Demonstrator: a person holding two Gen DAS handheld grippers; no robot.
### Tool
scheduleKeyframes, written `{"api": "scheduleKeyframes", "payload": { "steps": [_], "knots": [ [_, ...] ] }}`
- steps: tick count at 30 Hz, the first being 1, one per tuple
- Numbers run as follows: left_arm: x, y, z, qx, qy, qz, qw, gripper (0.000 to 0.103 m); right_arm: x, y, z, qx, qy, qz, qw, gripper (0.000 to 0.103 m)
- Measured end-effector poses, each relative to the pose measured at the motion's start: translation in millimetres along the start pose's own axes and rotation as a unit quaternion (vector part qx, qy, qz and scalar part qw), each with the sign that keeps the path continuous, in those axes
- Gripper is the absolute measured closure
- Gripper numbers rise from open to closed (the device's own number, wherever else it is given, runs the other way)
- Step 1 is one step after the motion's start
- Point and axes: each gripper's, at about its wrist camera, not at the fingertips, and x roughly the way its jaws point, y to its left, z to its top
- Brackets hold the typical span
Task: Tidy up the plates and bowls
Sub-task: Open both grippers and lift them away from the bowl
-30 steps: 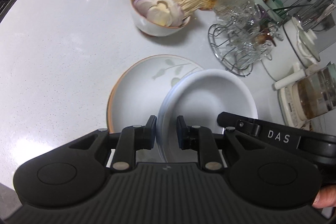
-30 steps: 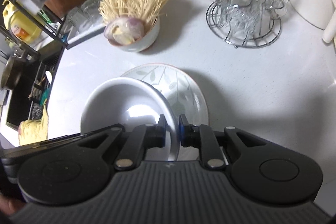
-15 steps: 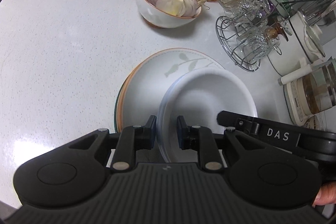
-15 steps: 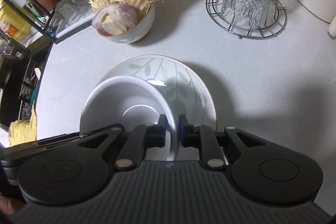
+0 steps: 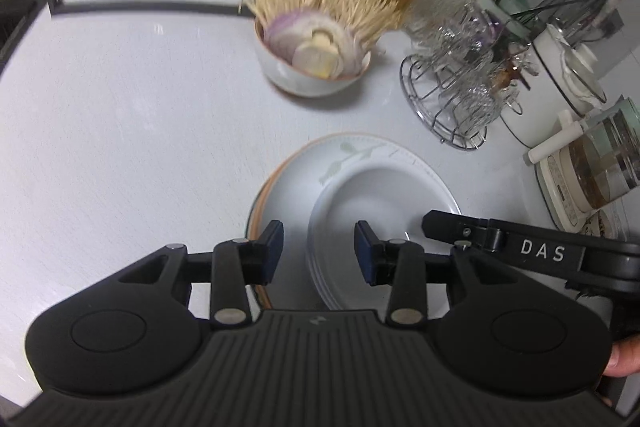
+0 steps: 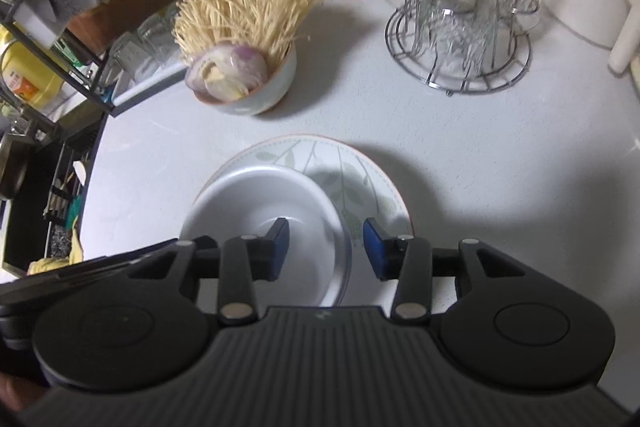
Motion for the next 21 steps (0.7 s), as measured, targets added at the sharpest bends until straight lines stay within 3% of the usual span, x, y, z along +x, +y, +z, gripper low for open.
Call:
{"api": "scheduleKeyframes", "payload": {
  "steps": [9, 21],
  "knots": [
    [-48, -1, 4, 0.038, -0.036, -0.007, 0.9986, 0.058, -48, 17, -5, 0.007, -0.067, -0.009, 0.998, 0.059],
    [-137, -34, -17, 0.062, -0.130, 0.013, 0.9895, 0.058, -135, 21, -26, -0.021, -0.162, 0.022, 0.986, 0.059]
  ]
}}
